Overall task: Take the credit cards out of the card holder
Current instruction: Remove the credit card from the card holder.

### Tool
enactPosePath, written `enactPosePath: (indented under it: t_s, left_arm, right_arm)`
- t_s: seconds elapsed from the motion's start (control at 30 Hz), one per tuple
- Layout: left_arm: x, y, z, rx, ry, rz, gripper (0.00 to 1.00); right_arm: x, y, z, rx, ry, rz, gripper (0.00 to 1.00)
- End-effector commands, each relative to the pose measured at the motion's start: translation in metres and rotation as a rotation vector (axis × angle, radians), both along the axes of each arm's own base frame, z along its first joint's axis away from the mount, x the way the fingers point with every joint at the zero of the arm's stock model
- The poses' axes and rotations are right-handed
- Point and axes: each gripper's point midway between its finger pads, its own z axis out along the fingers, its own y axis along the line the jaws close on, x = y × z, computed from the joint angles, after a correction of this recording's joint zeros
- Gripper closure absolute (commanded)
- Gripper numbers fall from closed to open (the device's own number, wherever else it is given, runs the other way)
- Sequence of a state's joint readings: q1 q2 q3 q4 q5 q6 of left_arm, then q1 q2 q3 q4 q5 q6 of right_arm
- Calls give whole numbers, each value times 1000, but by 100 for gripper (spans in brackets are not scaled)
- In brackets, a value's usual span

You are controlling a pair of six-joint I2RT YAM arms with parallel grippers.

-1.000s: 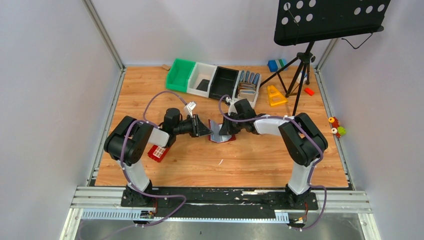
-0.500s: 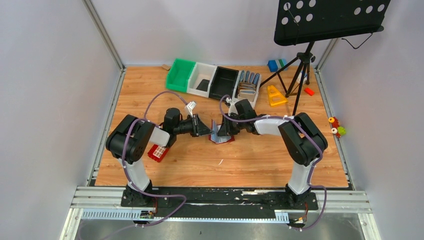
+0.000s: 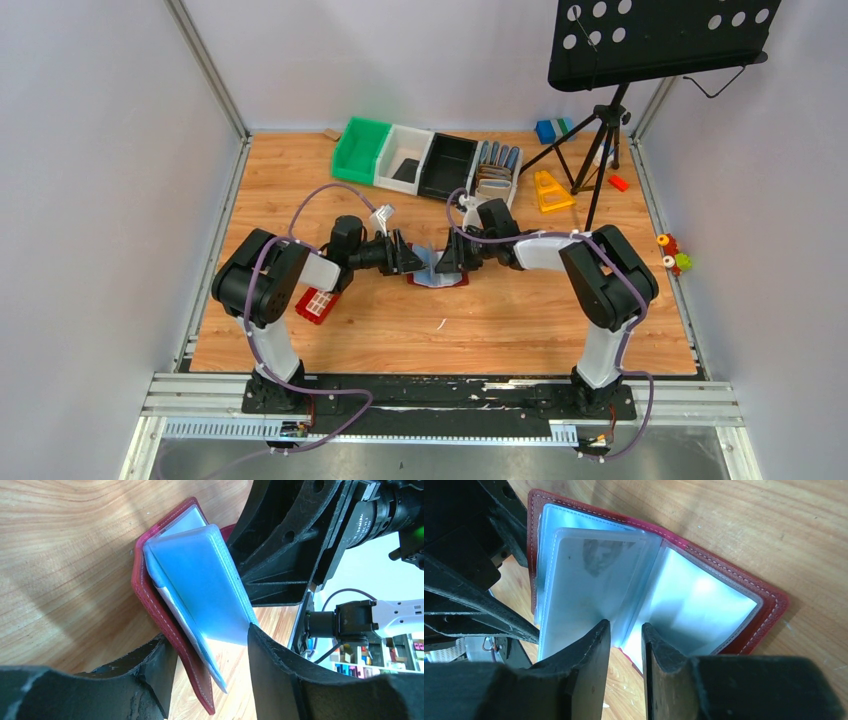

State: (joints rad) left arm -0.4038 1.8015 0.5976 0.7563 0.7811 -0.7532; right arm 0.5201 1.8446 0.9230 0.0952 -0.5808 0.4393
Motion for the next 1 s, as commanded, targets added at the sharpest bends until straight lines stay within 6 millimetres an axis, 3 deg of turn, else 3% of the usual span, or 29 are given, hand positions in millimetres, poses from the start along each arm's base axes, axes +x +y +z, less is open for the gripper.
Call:
enactPosePath:
  t_s: [0.0,0.1,0.23,0.33,0.7,0.97]
  left_arm:
    - [2,-3,15,-36,-73,-15,41]
    - [3,-4,14,-36,-66,-18,51]
    - [4,-4,11,-29,-60,-19,79]
    - [4,-2,4,0,-49,-17,89]
    - [4,-1,6,6,-57,-18,96]
    - [0,-5,21,-68,-77,-31,96]
  right_arm:
    - [-3,10,9,74,9,27,67]
    - [-6,11,15,107,12,28,56]
    - [-5,4,27,168,-6,1,43]
    - [-4,5,36,232,3,5,36]
    - [0,14,36,272,53,4,16]
    - [0,16,20,166,92,-30,21]
